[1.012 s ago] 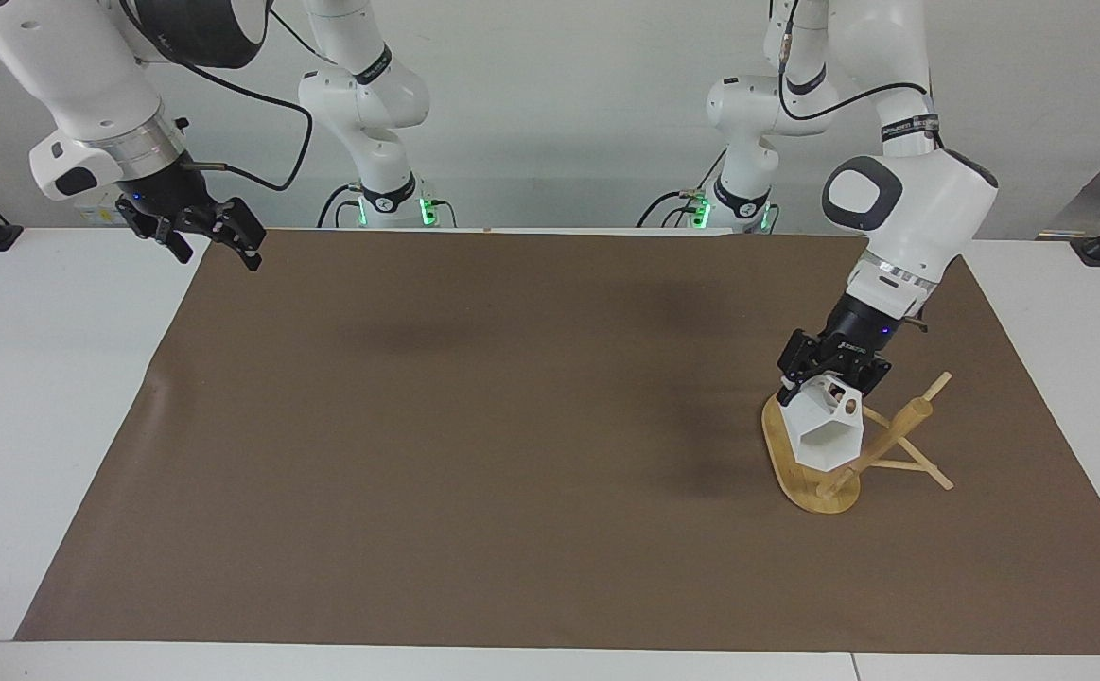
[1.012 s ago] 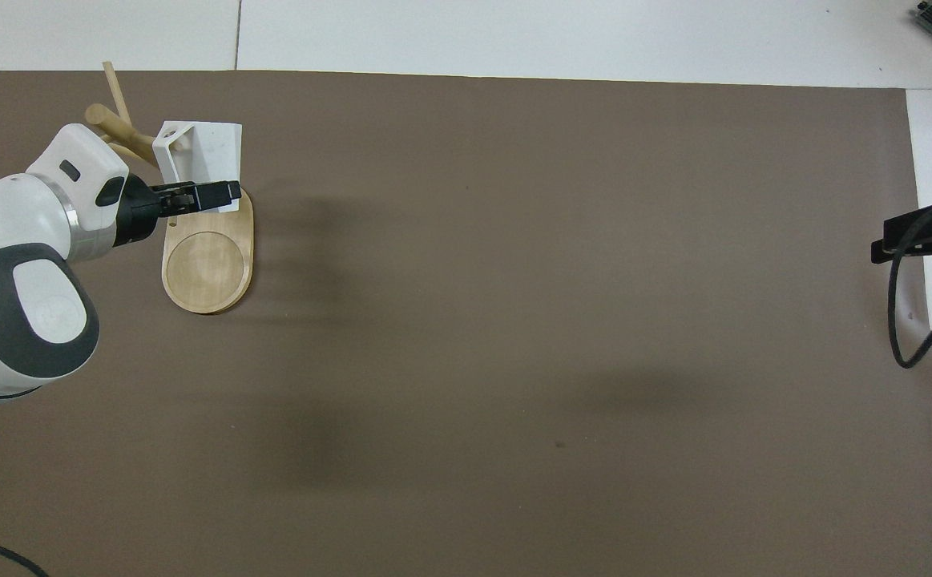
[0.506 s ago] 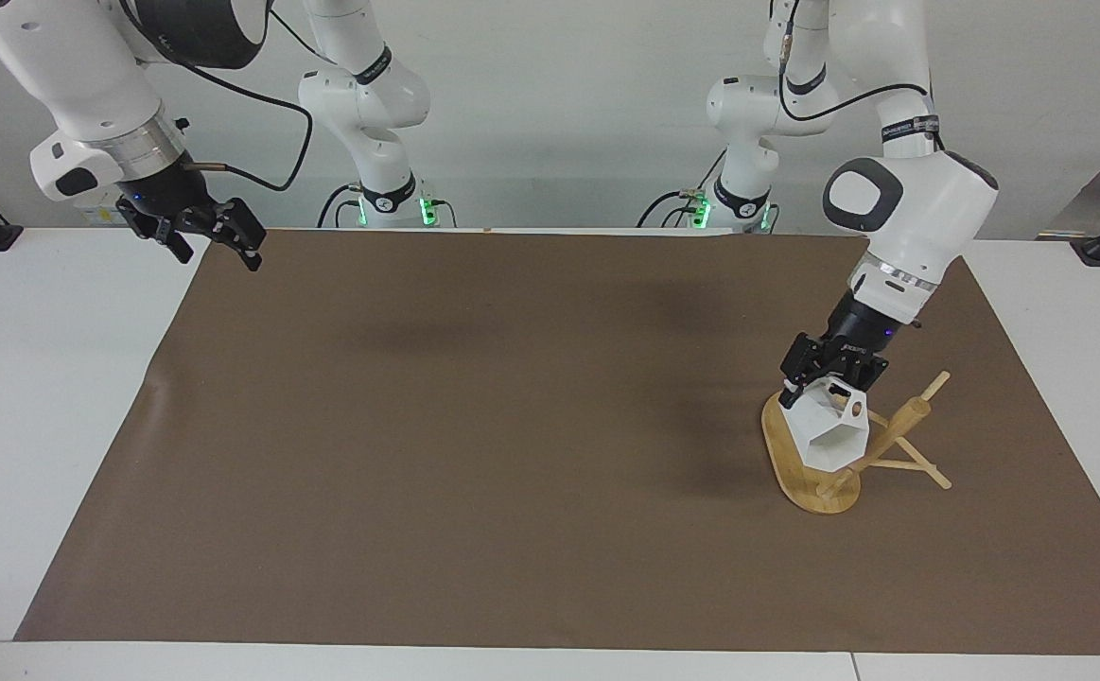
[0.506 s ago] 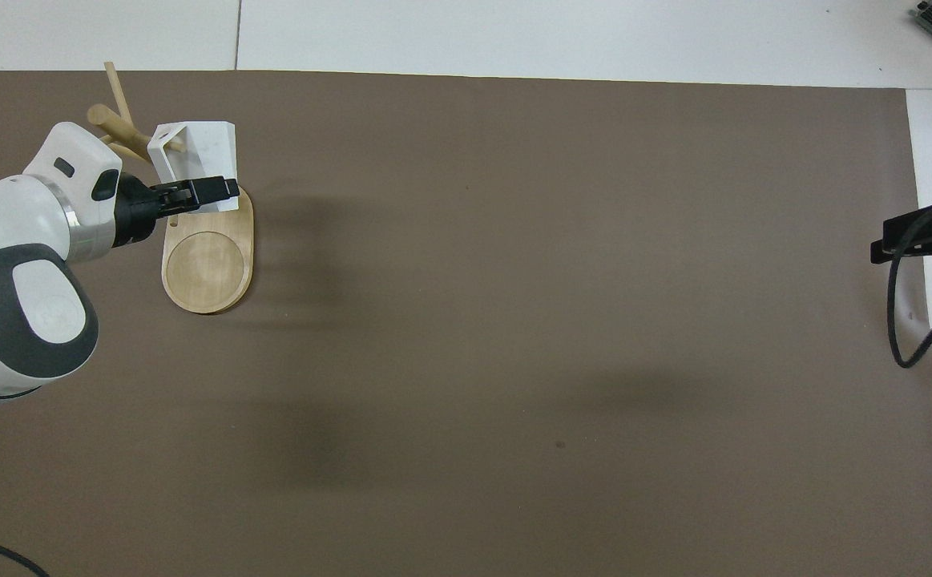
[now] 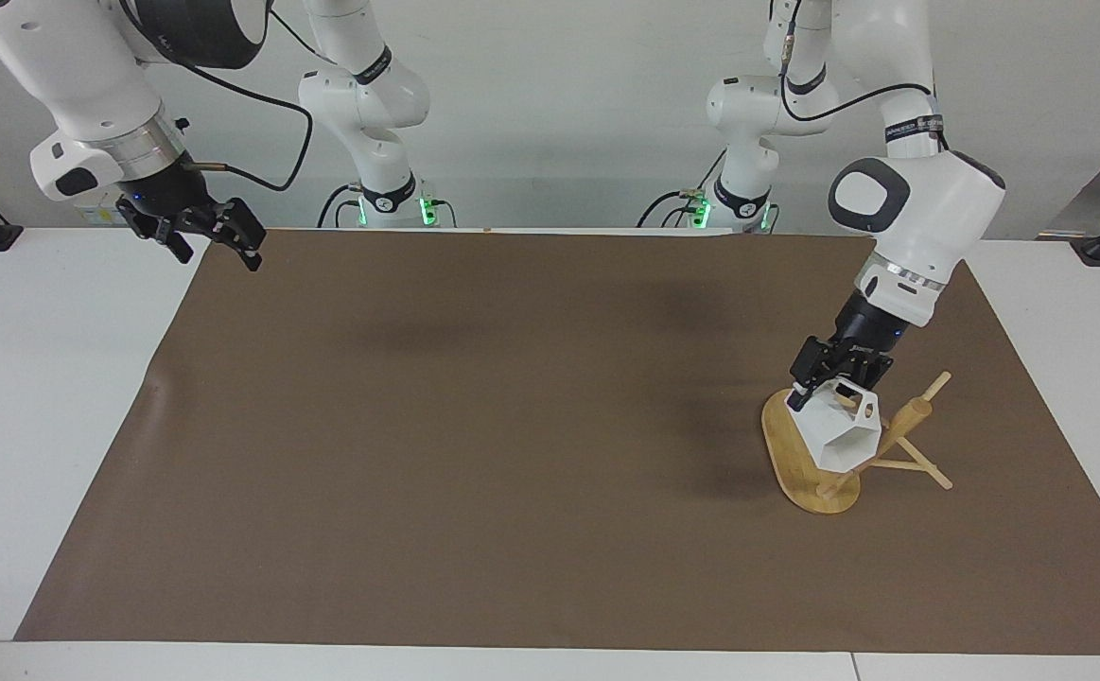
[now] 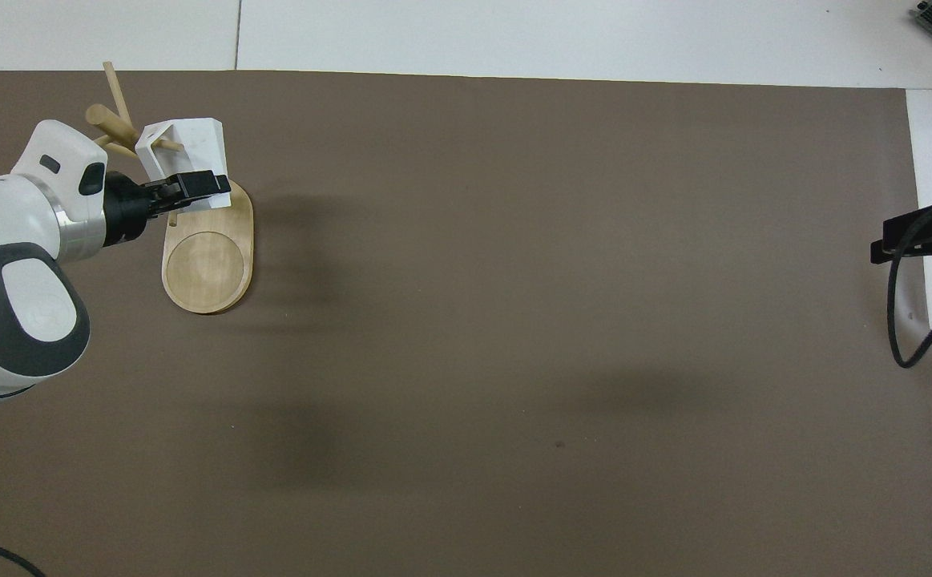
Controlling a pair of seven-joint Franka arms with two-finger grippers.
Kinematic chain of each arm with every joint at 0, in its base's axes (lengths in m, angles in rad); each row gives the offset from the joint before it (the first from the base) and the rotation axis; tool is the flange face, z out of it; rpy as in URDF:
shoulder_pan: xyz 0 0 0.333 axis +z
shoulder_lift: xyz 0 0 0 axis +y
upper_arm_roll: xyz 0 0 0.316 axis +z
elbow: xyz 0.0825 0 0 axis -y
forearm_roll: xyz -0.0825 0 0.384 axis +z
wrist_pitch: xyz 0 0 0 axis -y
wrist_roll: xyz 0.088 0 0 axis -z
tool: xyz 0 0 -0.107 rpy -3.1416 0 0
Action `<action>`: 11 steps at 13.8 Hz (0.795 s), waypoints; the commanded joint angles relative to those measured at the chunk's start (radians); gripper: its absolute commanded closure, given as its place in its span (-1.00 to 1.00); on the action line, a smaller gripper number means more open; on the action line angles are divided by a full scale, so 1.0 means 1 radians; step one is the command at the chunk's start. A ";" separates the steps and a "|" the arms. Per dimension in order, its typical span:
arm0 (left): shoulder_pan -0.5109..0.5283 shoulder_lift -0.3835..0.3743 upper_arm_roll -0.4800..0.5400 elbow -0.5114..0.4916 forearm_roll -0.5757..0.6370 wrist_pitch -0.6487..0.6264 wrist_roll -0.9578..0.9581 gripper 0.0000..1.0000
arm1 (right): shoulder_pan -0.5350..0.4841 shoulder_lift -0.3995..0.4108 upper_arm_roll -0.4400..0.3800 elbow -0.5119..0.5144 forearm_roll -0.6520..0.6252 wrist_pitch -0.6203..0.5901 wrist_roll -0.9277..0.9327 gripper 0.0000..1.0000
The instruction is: Hang cup on rack
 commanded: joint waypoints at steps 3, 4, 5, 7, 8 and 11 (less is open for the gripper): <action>0.017 -0.008 -0.007 -0.016 0.020 -0.004 -0.023 1.00 | -0.009 -0.021 0.002 -0.026 0.016 0.008 -0.024 -1.00; 0.017 -0.006 -0.007 -0.013 0.021 -0.005 -0.025 0.62 | -0.009 -0.021 0.002 -0.026 0.016 0.008 -0.024 -1.00; 0.017 -0.006 -0.007 -0.013 0.021 -0.004 -0.023 -0.54 | -0.011 -0.021 0.002 -0.026 0.016 0.008 -0.024 -1.00; 0.017 -0.005 -0.006 -0.007 0.021 -0.002 -0.011 -1.00 | -0.009 -0.021 0.002 -0.026 0.016 0.007 -0.024 -1.00; 0.019 -0.003 -0.006 -0.003 0.024 -0.002 -0.011 -1.00 | -0.009 -0.021 0.002 -0.026 0.016 0.008 -0.024 -1.00; 0.033 -0.004 -0.004 0.029 0.078 -0.059 -0.016 -1.00 | -0.009 -0.023 0.004 -0.026 0.016 0.008 -0.024 -1.00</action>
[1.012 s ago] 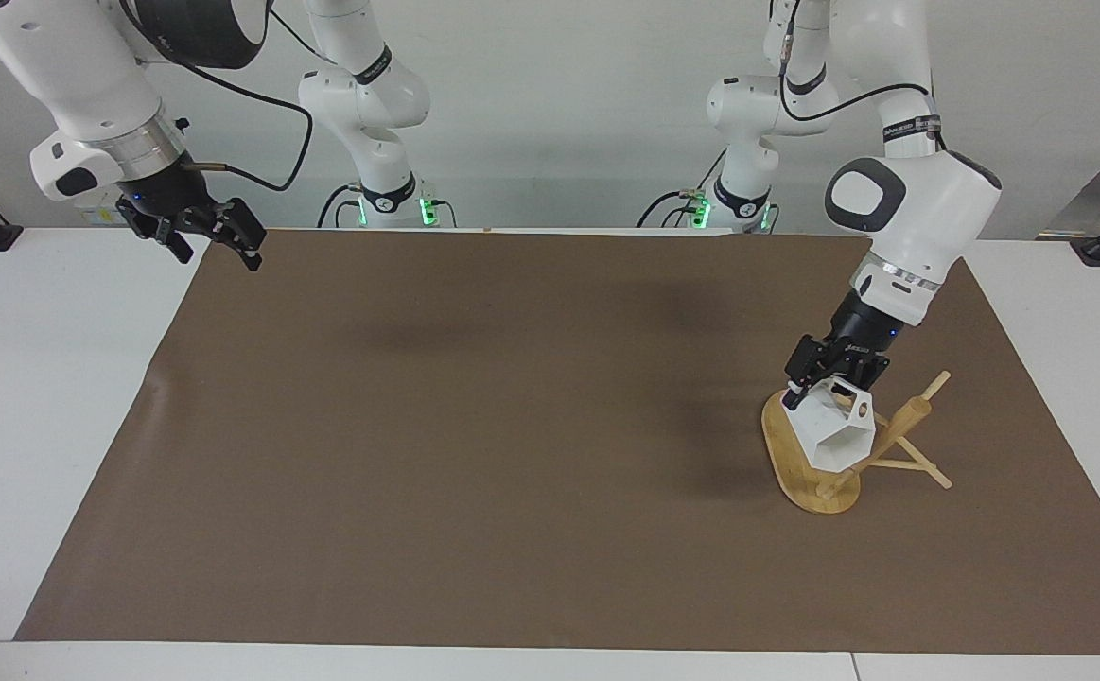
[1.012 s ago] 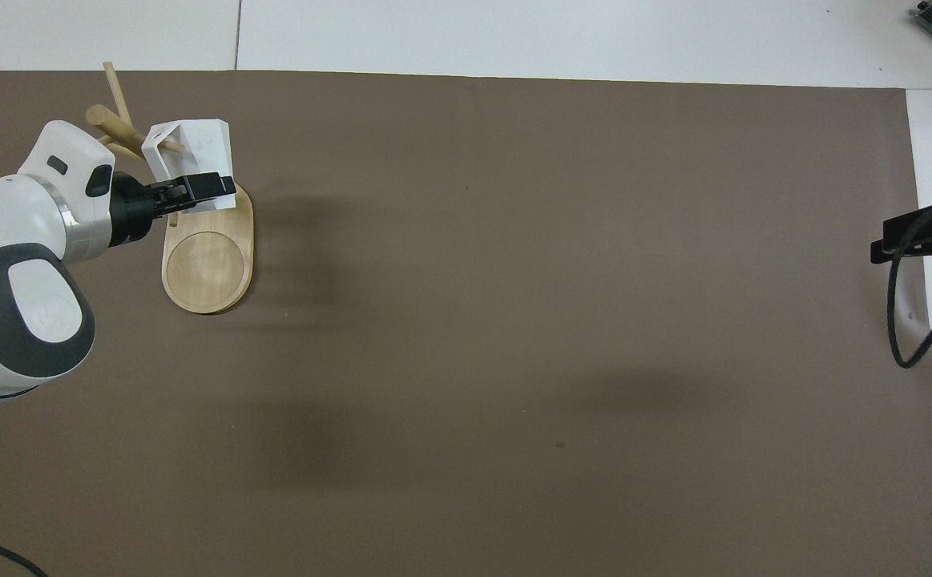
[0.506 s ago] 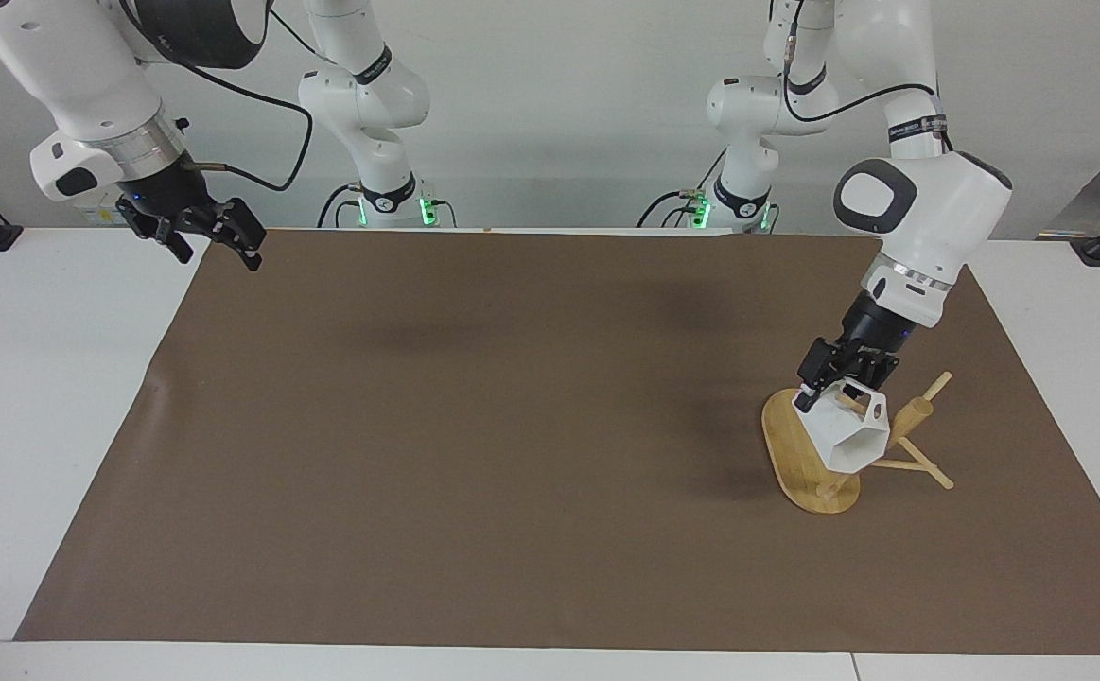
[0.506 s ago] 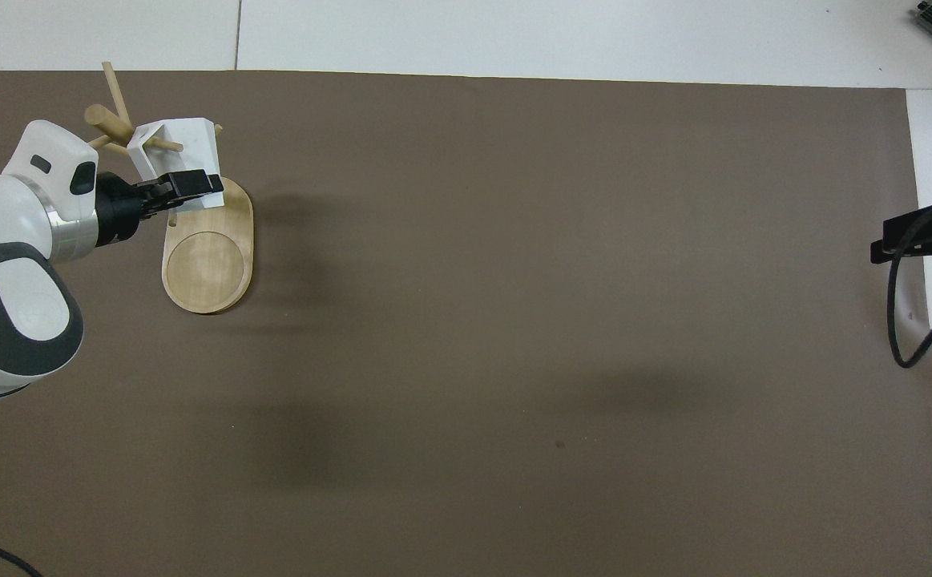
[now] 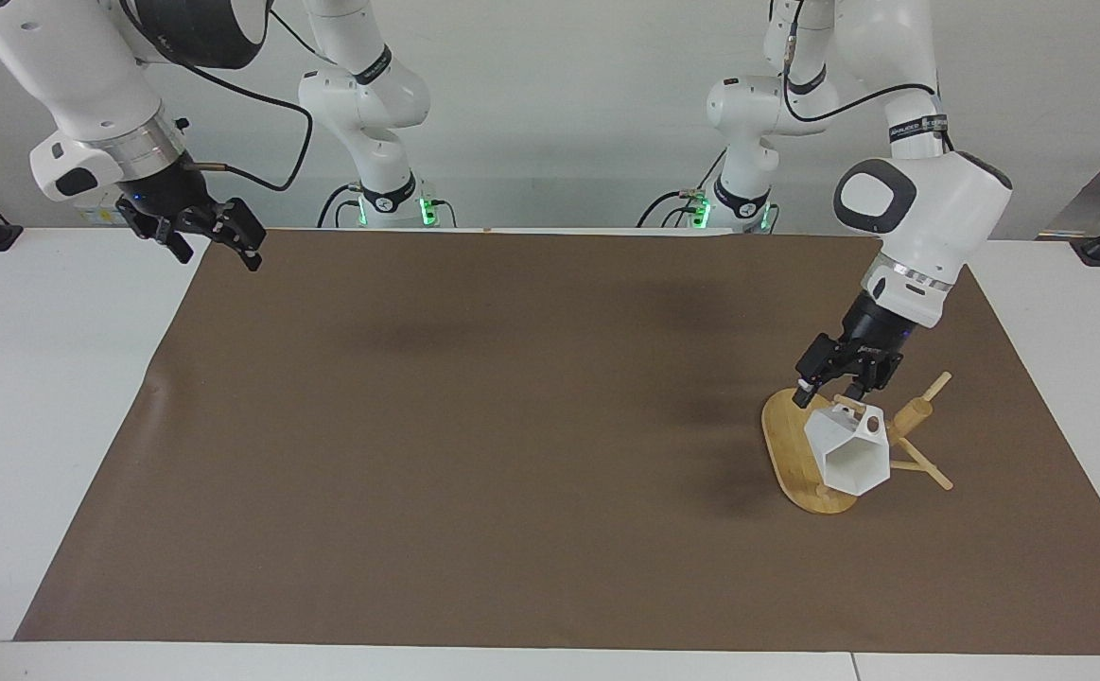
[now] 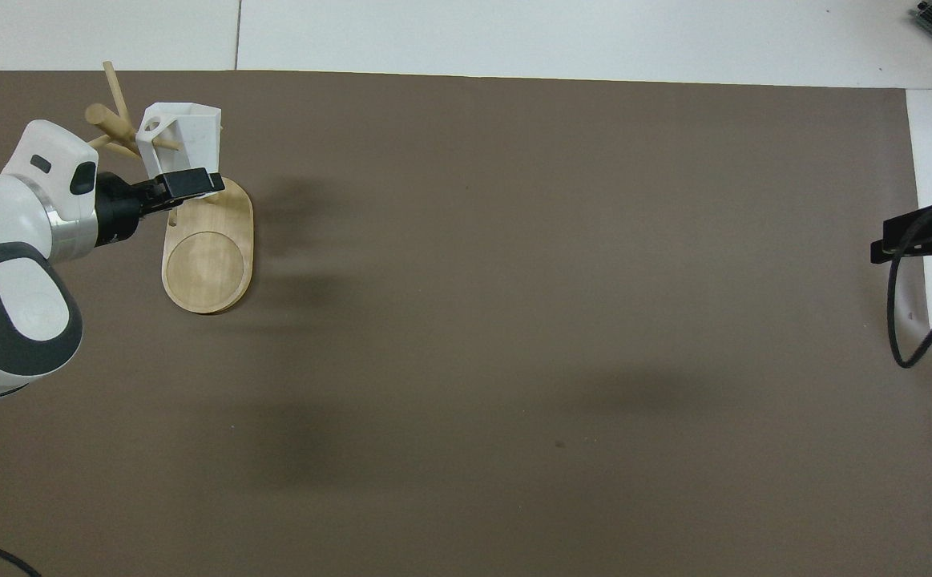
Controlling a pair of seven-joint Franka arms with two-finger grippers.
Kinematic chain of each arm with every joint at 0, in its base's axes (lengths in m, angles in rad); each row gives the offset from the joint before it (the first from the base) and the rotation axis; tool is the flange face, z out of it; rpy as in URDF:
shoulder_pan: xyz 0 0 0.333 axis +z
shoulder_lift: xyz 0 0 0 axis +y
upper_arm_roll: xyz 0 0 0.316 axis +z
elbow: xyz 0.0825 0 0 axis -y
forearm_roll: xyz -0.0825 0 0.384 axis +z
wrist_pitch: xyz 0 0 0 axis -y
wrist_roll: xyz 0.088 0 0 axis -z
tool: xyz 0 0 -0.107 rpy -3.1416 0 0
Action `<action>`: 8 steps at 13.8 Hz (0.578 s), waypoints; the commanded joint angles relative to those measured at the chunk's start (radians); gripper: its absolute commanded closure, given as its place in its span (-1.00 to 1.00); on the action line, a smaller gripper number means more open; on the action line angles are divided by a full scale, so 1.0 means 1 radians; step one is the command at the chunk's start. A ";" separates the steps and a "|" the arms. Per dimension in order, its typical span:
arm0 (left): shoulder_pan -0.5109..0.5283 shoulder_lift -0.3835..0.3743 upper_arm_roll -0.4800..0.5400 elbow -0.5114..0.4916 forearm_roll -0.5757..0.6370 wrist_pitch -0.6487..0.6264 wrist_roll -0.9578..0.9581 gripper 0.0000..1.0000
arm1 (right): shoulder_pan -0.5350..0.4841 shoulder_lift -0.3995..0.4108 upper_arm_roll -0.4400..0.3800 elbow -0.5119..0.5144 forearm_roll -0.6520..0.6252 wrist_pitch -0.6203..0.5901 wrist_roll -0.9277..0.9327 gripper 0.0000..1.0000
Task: Hang cup on rack
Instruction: 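Open the left gripper and draw it back from the cup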
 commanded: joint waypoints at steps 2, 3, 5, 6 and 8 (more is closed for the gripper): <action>0.022 -0.012 0.004 0.061 0.129 -0.136 -0.015 -1.00 | -0.009 -0.021 0.002 -0.026 0.016 0.008 -0.024 -1.00; 0.022 -0.017 0.011 0.078 0.175 -0.187 -0.017 -1.00 | -0.011 -0.021 0.002 -0.026 0.016 0.008 -0.024 -1.00; 0.022 -0.040 0.019 0.124 0.277 -0.296 -0.015 -1.00 | -0.011 -0.023 0.002 -0.026 0.016 0.008 -0.024 -1.00; 0.020 -0.057 0.019 0.142 0.348 -0.352 -0.015 -1.00 | -0.009 -0.023 0.002 -0.026 0.016 0.008 -0.024 -1.00; 0.006 -0.095 0.011 0.168 0.477 -0.463 -0.012 -1.00 | -0.011 -0.023 0.002 -0.026 0.016 0.008 -0.024 -1.00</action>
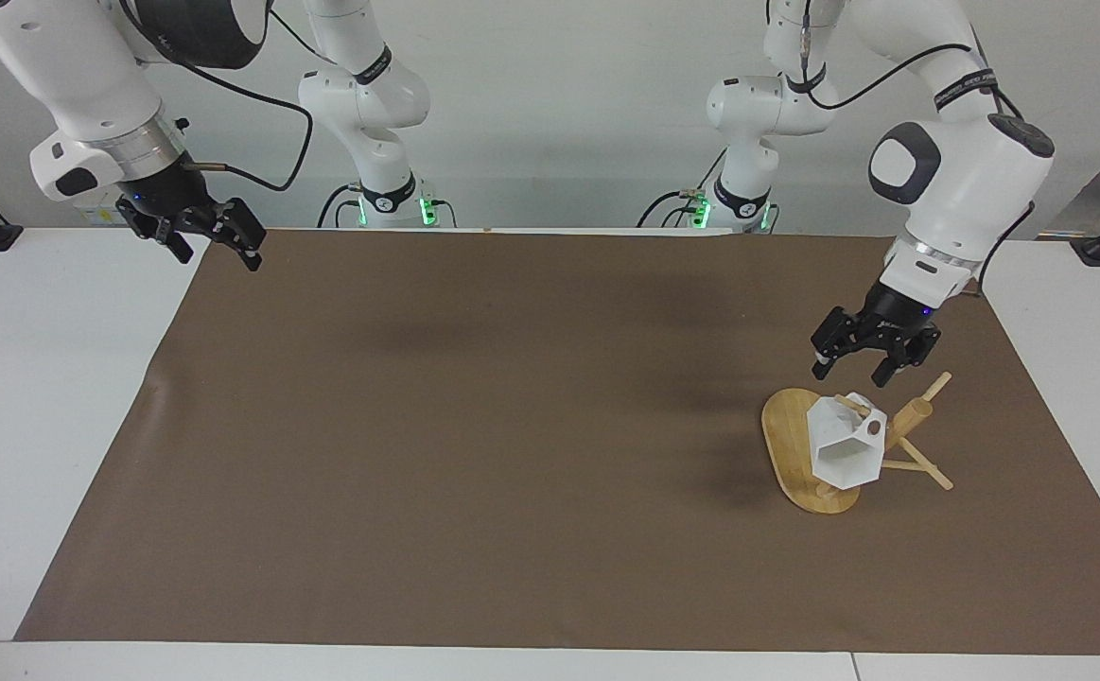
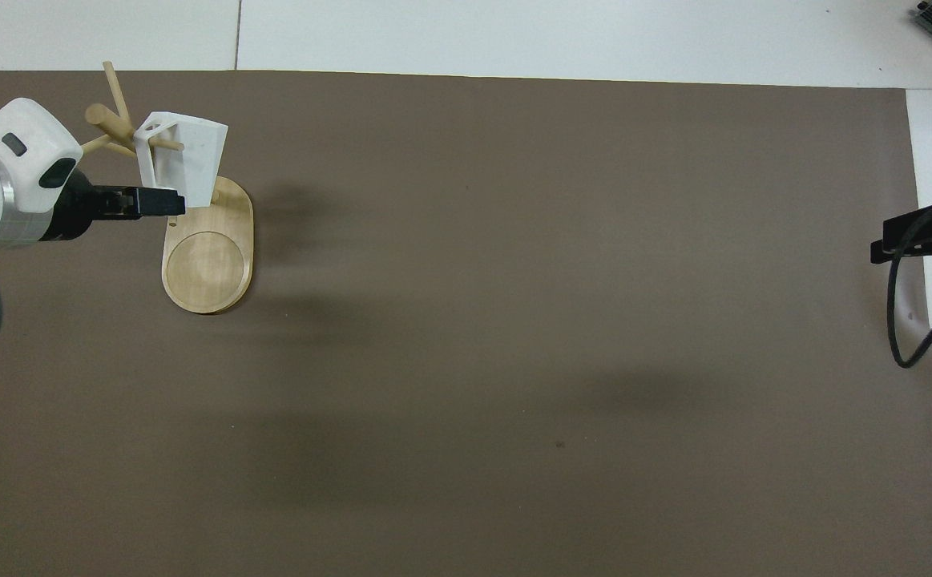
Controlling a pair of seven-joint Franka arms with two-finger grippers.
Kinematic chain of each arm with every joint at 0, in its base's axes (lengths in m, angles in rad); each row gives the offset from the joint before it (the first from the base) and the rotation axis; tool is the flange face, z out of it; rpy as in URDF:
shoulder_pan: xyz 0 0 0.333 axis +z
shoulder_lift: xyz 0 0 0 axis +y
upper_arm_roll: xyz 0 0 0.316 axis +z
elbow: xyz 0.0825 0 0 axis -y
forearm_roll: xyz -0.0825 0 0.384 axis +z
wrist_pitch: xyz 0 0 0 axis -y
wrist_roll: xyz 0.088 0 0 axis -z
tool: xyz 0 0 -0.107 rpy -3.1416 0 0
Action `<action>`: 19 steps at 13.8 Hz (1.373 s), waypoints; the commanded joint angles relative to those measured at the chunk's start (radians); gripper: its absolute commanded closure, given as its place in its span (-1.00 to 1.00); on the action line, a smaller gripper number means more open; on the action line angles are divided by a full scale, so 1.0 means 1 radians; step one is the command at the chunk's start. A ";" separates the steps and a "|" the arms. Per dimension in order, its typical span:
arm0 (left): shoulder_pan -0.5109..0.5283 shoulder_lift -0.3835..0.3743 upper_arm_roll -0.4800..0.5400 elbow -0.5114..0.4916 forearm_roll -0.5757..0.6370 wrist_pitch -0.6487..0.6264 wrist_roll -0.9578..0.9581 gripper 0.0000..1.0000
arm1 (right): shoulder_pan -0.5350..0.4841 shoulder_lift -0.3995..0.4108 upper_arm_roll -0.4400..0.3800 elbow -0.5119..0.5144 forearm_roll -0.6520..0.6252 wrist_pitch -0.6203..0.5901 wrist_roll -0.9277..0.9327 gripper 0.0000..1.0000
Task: Hang cup on rack
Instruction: 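Open the left gripper and draw it back from the cup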
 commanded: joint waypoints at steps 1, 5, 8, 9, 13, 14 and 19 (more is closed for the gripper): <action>-0.006 -0.059 -0.010 0.023 0.109 -0.145 -0.004 -1.00 | -0.009 -0.023 0.002 -0.026 0.016 0.008 -0.024 -1.00; -0.008 -0.103 -0.015 0.026 0.142 -0.234 0.000 -1.00 | -0.009 -0.023 0.002 -0.026 0.016 0.008 -0.024 -1.00; -0.008 -0.076 -0.016 0.143 0.193 -0.340 0.017 -1.00 | -0.011 -0.023 0.002 -0.026 0.016 0.008 -0.024 -1.00; -0.006 -0.045 -0.016 0.202 0.191 -0.386 0.019 -1.00 | -0.011 -0.023 0.002 -0.026 0.016 0.008 -0.024 -1.00; 0.007 -0.002 -0.015 0.314 0.159 -0.480 0.017 -1.00 | -0.009 -0.023 0.002 -0.026 0.016 0.008 -0.024 -1.00; 0.007 0.000 -0.015 0.323 0.159 -0.492 0.017 -1.00 | -0.009 -0.023 0.002 -0.026 0.016 0.008 -0.024 -1.00; 0.007 -0.002 -0.013 0.314 0.164 -0.504 0.014 -1.00 | -0.011 -0.023 0.002 -0.026 0.016 0.008 -0.024 -1.00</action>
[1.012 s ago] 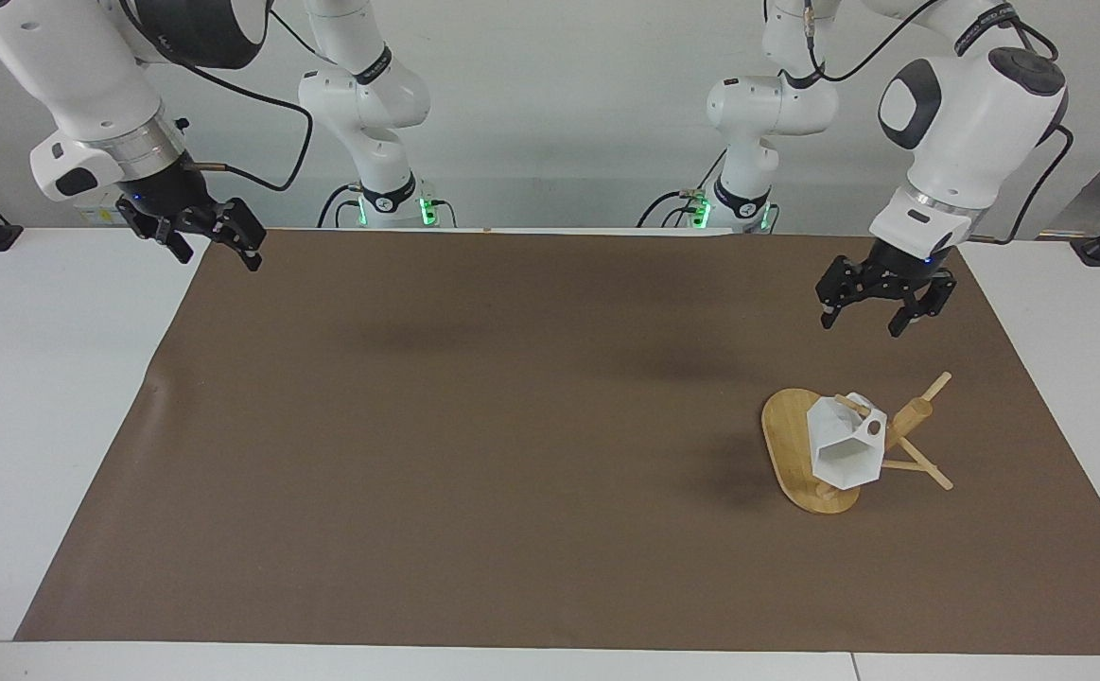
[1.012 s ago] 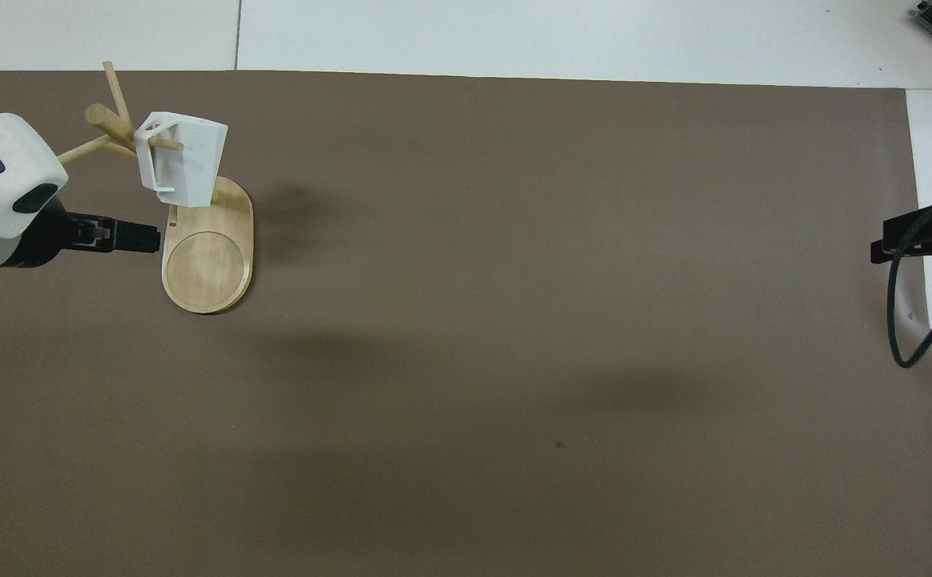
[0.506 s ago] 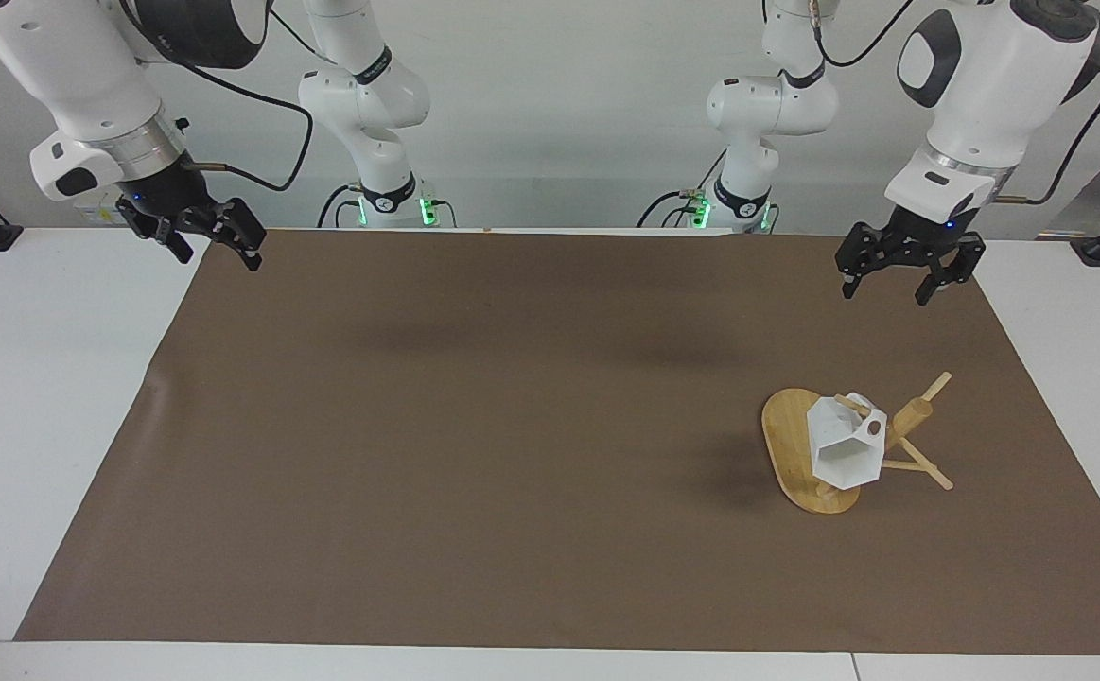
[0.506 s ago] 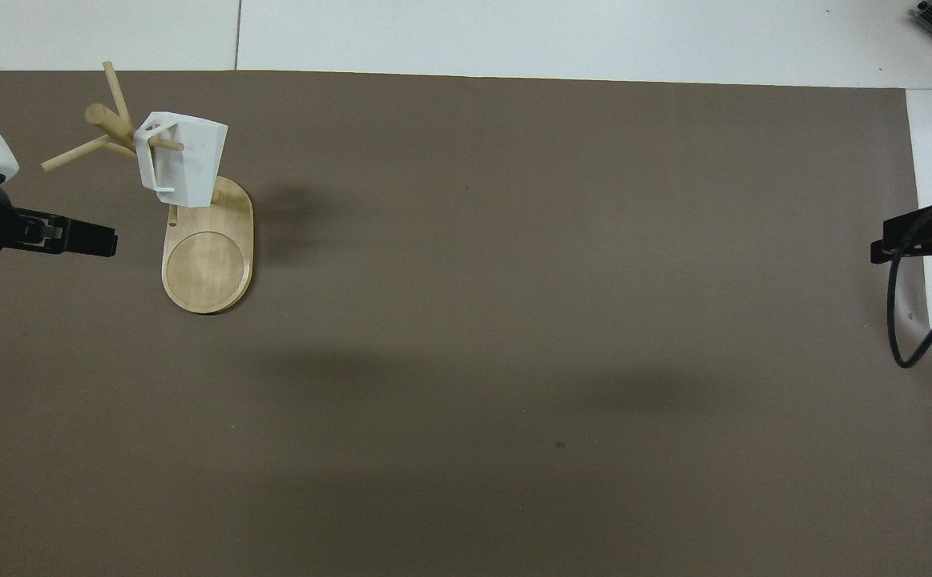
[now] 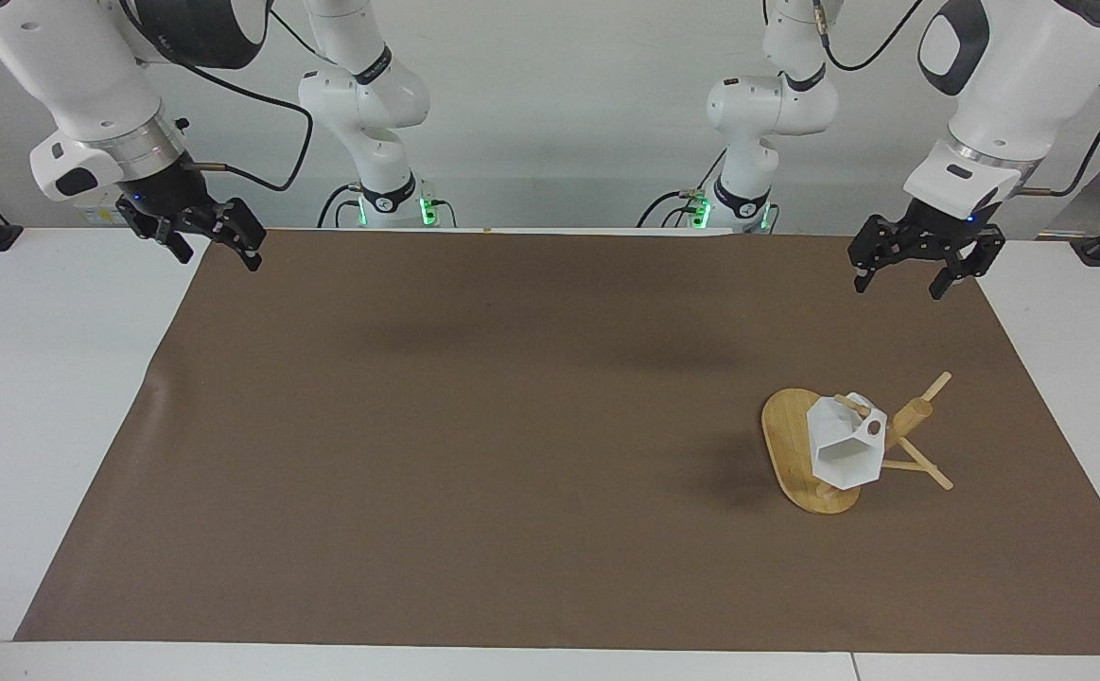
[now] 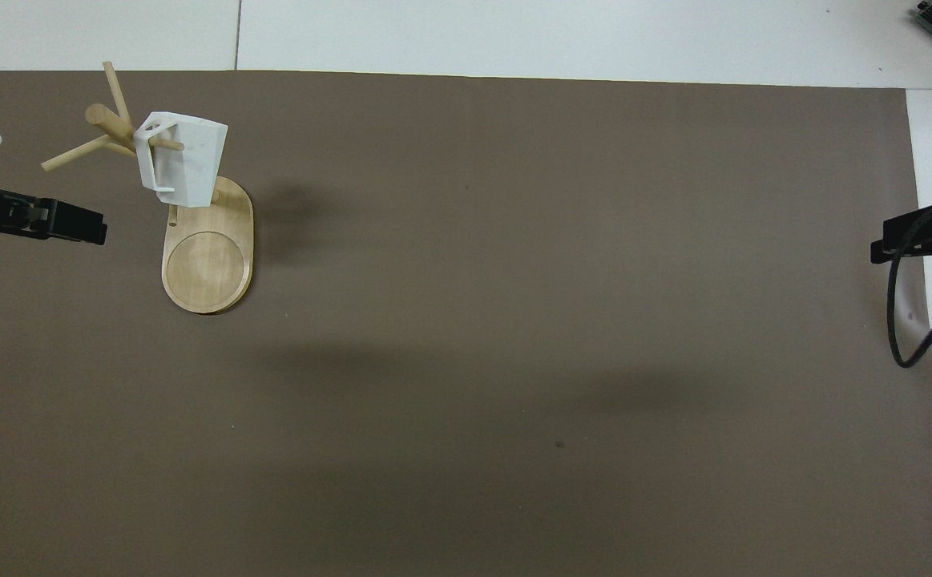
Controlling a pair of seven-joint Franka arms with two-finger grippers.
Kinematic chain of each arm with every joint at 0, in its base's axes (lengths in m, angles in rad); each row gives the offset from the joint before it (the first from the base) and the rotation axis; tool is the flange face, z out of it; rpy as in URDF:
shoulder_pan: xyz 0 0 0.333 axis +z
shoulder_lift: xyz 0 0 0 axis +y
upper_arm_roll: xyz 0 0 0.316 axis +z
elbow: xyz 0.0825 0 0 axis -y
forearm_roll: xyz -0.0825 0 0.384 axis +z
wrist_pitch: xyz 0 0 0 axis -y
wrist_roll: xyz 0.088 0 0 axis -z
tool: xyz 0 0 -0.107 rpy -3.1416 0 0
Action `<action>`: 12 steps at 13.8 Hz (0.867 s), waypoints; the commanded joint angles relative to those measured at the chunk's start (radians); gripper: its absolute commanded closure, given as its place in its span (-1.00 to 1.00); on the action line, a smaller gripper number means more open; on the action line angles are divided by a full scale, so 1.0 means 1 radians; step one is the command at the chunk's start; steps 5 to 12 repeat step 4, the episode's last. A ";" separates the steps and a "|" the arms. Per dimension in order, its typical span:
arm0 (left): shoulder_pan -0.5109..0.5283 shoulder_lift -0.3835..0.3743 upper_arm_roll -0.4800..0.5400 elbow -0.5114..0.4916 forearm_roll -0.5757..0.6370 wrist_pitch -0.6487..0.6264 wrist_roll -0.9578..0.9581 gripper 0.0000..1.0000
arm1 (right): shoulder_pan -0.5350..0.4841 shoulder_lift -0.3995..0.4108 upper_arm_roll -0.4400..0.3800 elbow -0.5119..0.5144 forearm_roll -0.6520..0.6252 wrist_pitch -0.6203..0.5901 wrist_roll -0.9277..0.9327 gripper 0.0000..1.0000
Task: Hang cup on rack
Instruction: 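Open the left gripper and draw it back from the cup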
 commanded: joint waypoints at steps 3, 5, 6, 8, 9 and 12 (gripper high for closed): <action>0.010 0.004 0.002 0.027 0.001 -0.039 0.005 -1.00 | -0.009 -0.023 0.002 -0.026 0.016 0.008 -0.024 -1.00; 0.010 0.003 0.003 0.027 -0.001 -0.045 0.005 -1.00 | -0.011 -0.023 0.002 -0.026 0.016 0.008 -0.024 -1.00; 0.010 0.003 0.003 0.027 -0.001 -0.045 0.005 -1.00 | -0.011 -0.023 0.002 -0.026 0.016 0.008 -0.024 -1.00; 0.010 0.003 0.003 0.027 -0.001 -0.045 0.005 -1.00 | -0.011 -0.023 0.002 -0.026 0.016 0.008 -0.024 -1.00; 0.010 0.003 0.003 0.027 -0.001 -0.045 0.005 -1.00 | -0.011 -0.023 0.002 -0.026 0.016 0.008 -0.024 -1.00; 0.010 0.003 0.003 0.027 -0.001 -0.045 0.005 -1.00 | -0.011 -0.023 0.002 -0.026 0.016 0.008 -0.024 -1.00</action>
